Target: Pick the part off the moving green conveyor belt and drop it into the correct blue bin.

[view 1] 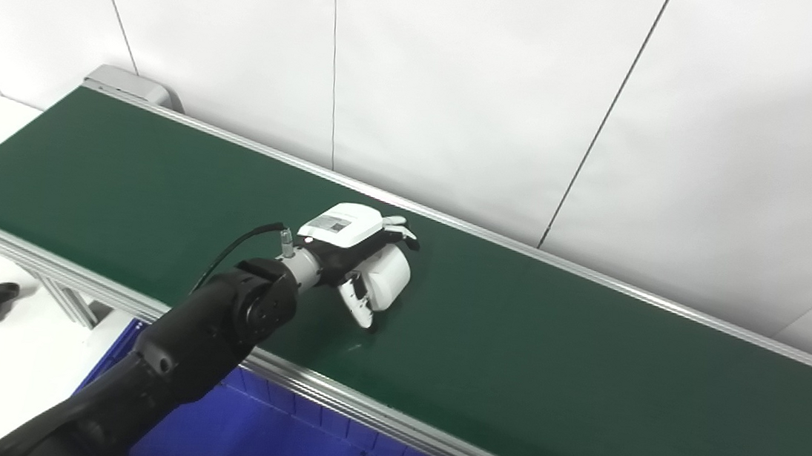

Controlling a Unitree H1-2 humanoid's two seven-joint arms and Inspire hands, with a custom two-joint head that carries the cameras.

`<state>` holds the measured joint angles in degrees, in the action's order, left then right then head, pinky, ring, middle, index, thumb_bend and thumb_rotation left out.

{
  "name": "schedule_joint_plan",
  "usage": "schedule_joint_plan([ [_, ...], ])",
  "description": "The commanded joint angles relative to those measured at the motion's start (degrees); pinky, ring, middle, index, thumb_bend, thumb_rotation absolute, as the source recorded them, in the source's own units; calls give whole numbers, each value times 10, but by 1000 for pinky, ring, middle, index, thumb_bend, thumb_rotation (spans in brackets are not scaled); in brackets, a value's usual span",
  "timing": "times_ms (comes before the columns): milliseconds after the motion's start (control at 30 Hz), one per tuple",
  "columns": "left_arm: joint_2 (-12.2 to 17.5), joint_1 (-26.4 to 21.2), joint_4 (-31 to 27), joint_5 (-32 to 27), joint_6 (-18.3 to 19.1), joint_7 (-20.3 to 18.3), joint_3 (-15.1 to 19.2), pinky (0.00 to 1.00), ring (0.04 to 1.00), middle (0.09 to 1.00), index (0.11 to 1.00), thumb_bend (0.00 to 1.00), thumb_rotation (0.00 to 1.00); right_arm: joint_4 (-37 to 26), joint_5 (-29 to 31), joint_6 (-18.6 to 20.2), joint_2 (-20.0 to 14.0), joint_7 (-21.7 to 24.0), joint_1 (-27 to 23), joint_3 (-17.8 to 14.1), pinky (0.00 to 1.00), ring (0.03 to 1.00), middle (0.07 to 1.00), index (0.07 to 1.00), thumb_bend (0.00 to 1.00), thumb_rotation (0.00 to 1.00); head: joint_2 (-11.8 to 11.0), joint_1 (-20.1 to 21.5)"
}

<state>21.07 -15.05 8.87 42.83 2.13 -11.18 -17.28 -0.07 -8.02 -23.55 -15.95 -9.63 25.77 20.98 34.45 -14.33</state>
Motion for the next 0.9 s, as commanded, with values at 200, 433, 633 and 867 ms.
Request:
schedule_joint_plan([
  [200, -14, 14, -50, 36, 57, 23, 2, 315, 436, 528, 500, 470, 0, -21, 8, -34, -4, -1, 11, -7, 696, 781, 818, 879, 898, 251, 8, -1],
  [433, -15, 55, -151, 11, 78, 20, 36, 304, 419, 536, 479, 466, 0, -31, 13, -34, -3, 5, 17, -9, 691, 779, 818, 880, 891, 249, 25, 4],
  [633, -33, 128, -303, -162, 91, -18, 122, 360, 451, 513, 470, 473, 0, -55, -7, -33, 5, 2, 24, -10, 758, 794, 824, 887, 864, 247, 79, 23],
  [867, -20, 264, -370, -377, 3, -39, 185, 361, 456, 519, 468, 474, 0, -82, -28, -34, 17, -5, 37, -5, 781, 802, 826, 887, 840, 258, 122, 63],
])
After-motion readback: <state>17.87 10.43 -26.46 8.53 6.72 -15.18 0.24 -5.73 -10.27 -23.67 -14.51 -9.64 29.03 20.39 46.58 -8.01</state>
